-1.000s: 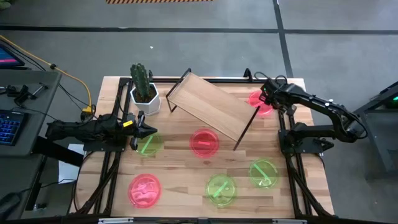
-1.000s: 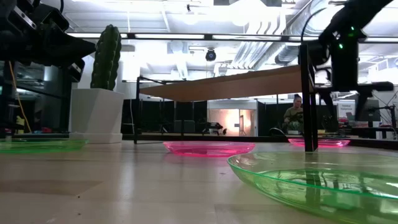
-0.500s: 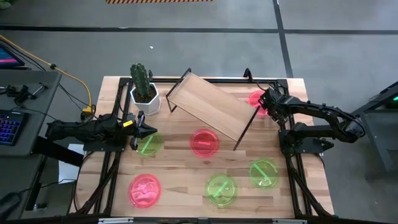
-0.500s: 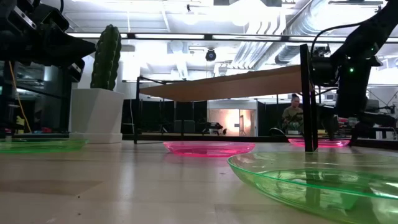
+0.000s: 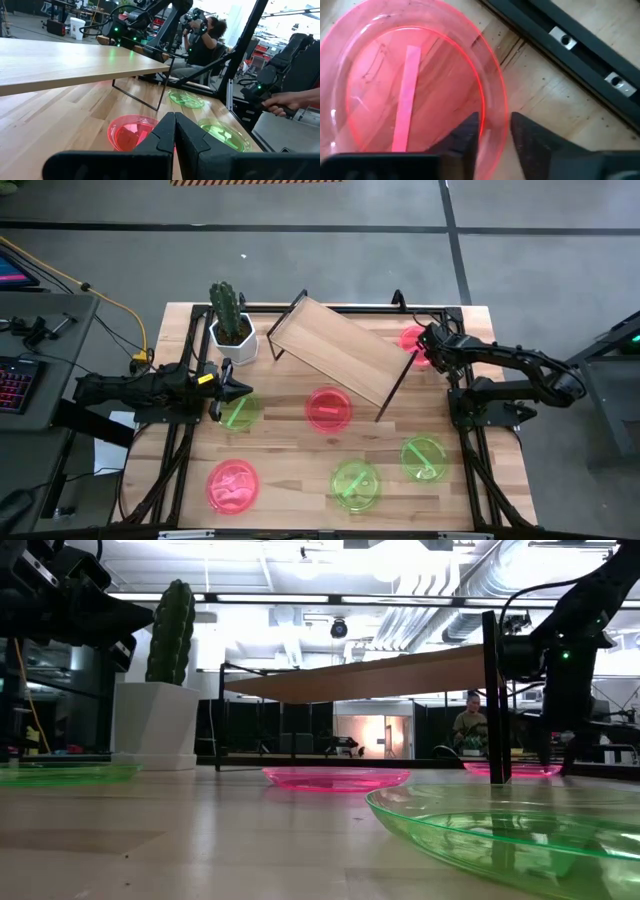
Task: Place and stack plates onto a shelf
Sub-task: Put the top right light pink plate on the shelf
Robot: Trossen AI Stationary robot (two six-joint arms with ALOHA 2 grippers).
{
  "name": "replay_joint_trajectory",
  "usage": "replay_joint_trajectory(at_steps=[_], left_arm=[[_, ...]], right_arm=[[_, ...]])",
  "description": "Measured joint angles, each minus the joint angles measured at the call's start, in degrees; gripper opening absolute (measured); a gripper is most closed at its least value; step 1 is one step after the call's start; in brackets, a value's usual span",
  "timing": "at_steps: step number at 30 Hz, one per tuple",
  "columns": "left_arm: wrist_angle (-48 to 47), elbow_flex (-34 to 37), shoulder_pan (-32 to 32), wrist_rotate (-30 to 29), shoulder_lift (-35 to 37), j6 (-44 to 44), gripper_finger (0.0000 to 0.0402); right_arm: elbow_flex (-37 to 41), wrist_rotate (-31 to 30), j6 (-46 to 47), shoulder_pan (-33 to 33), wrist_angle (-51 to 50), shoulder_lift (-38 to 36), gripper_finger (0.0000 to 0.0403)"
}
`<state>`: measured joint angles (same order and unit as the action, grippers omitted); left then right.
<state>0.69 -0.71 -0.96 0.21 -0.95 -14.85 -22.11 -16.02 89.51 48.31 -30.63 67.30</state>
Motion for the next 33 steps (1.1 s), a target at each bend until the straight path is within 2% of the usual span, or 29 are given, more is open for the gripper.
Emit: replay_joint_trajectory(at_steps=[3,5,8,11,27,33], left_arm=[[0.0,0.0,0.0,0.0,0.0,0.0,0.0001],[0.0,0.0,0.0,0.0,0.0,0.0,0.0001],[0.0,0.0,0.0,0.0,0.0,0.0,0.0001],[0.0,0.0,0.0,0.0,0.0,0.0,0.0001],[0.0,0.0,0.0,0.0,0.0,0.0,0.0001],[0.0,0.0,0.0,0.0,0.0,0.0,0.0001]], right_arm=[[0.0,-0.9,-0.1,0.0,0.3,0.2,0.0026],[0.1,-1.5,-1.2,0.0,0.8,-0.1,0.0009],[0.1,-1.5,-1.5,0.1,0.8,-1.1,0.0018],[0.3,-1.6,-2.6,0.1,0.9,-3.4,0.0005],[0.2,-6.4,-3.0,0.1,1.4,-24.8,0.0],[0.2,-7.4,-4.3,0.0,1.1,-28.5,0.0]])
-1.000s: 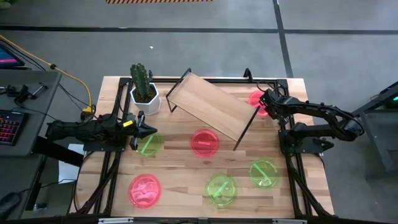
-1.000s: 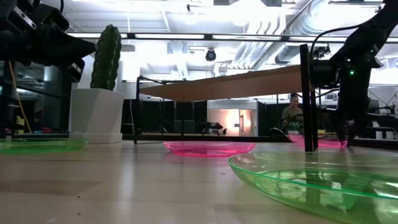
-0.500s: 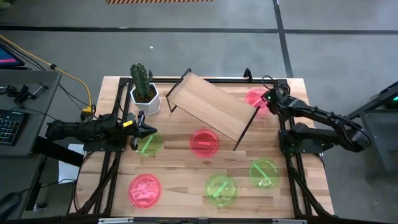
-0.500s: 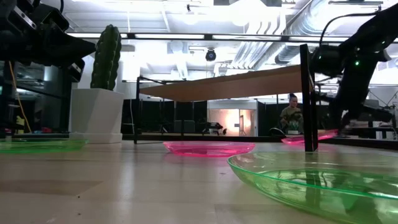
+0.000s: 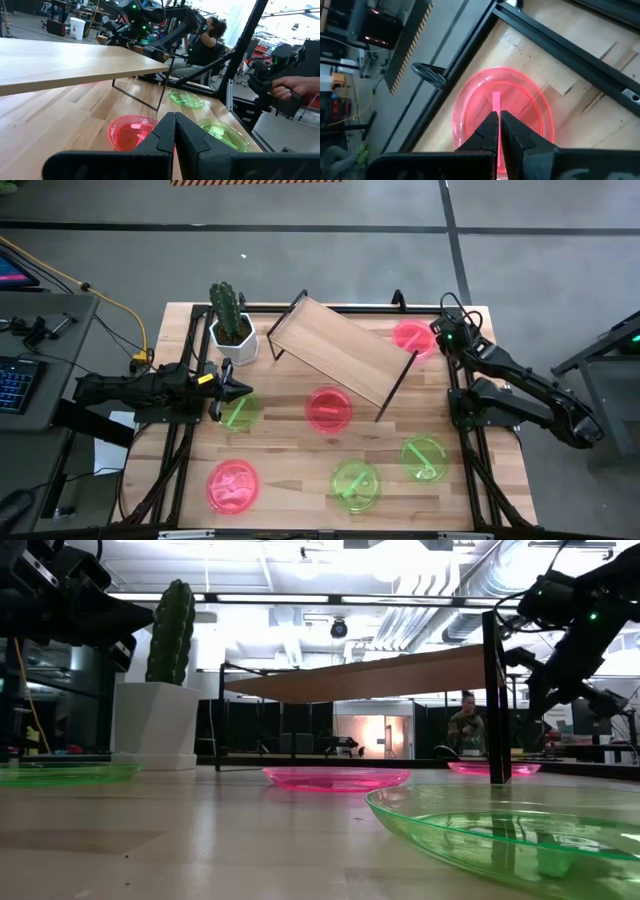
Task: Place and stack plates onto a shelf
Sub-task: Put the top right light pink plate on the shelf
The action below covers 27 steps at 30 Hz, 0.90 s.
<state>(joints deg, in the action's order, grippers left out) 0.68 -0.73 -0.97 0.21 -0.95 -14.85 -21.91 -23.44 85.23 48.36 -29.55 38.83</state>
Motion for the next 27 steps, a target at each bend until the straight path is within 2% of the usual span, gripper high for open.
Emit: replay_joint_trajectory(at_steps=[6,14,19,24,27], left_arm=[[0.0,0.0,0.0,0.0,0.0,0.0,0.0001],[0.0,0.0,0.0,0.0,0.0,0.0,0.0001],[0.0,0.0,0.0,0.0,0.0,0.0,0.0001],[0.0,0.0,0.0,0.0,0.0,0.0,0.0001],[0.0,0.0,0.0,0.0,0.0,0.0,0.0001]], right_arm=[[0.0,3.9,-4.0,0.0,-3.2,1.6,0.0],[0.8,4.2,-4.3,0.0,-2.9,6.6,0.0012],[2.1,4.7,-4.2,0.0,-0.9,11.1,0.0069],[2.1,2.1,-2.8,0.0,1.7,15.3,0.014],[2.1,0.6,-2.8,0.0,5.5,18.8,0.0166]])
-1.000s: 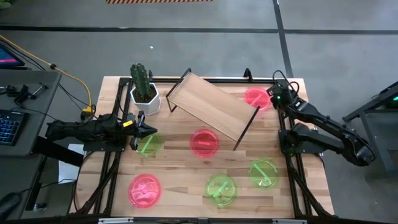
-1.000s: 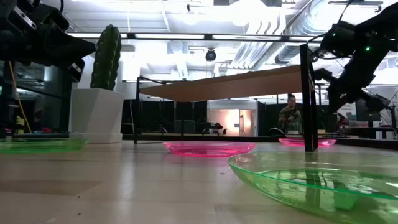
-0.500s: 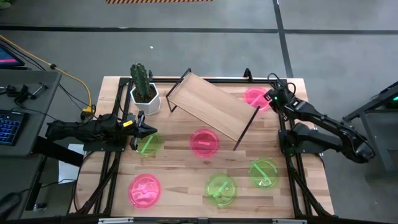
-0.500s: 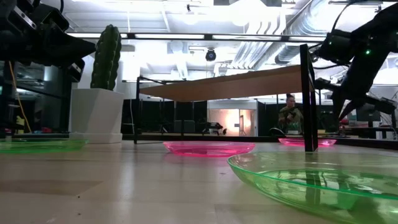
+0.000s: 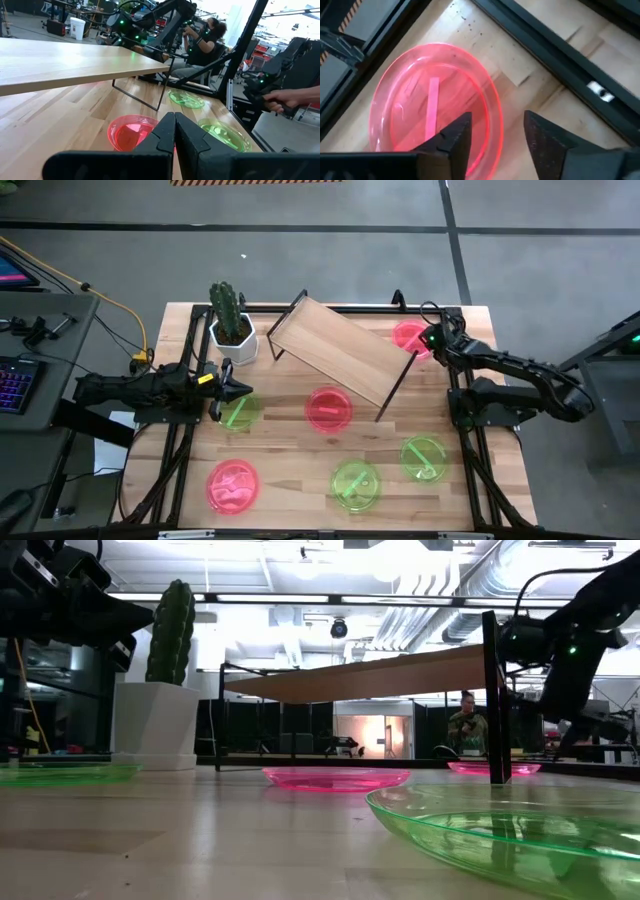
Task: Place and stack plates onto a shelf
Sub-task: Put the top right light pink plate on the shelf
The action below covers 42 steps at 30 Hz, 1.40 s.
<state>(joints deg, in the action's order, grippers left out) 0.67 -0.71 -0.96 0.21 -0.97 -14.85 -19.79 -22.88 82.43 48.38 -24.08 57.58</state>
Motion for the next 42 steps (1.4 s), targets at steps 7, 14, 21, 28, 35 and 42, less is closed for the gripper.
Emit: replay_joint_trajectory(at_steps=[7,14,21,28,35,42], left_arm=[[0.0,0.0,0.0,0.0,0.0,0.0,0.0001],[0.0,0.0,0.0,0.0,0.0,0.0,0.0001],[0.0,0.0,0.0,0.0,0.0,0.0,0.0001],[0.0,0.0,0.0,0.0,0.0,0.0,0.0001],[0.0,0.0,0.0,0.0,0.0,0.0,0.0001],[0.0,0.0,0.0,0.0,0.0,0.0,0.0001]], right_arm=[[0.0,-3.4,1.2,0.0,7.8,10.4,0.0176],[-0.2,-6.3,2.4,0.0,16.3,18.8,0.0176],[-1.3,-6.3,2.7,0.5,16.6,21.6,0.0097],[-1.2,-2.6,2.3,1.4,16.4,18.7,0.0014],[-1.0,-0.8,-3.9,1.9,14.9,8.6,0.0001],[-1.0,-1.0,-7.8,3.1,11.3,-2.3,0.0]])
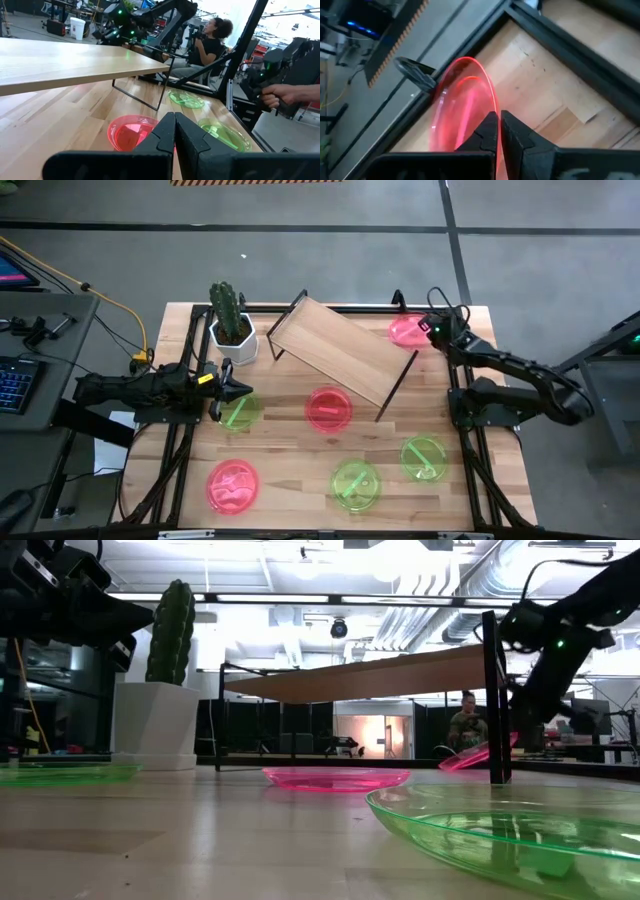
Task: Place and stack plates onto a shelf
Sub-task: Put the top right light pink plate on the shelf
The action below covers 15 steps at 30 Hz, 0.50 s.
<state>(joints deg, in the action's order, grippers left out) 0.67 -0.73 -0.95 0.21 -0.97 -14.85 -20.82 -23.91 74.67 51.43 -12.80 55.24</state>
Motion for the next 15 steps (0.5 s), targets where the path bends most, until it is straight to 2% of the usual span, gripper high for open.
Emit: replay_joint_trajectory(at_steps=[7,15], left_arm=[[0.0,0.0,0.0,0.0,0.0,0.0,0.0001],[0.0,0.0,0.0,0.0,0.0,0.0,0.0001]], right_arm=[[0.0,0.6,-1.7,0.3,-2.8,-8.3,0.0],[0.0,2.4,-3.2,0.3,-3.7,-14.4,0.0]])
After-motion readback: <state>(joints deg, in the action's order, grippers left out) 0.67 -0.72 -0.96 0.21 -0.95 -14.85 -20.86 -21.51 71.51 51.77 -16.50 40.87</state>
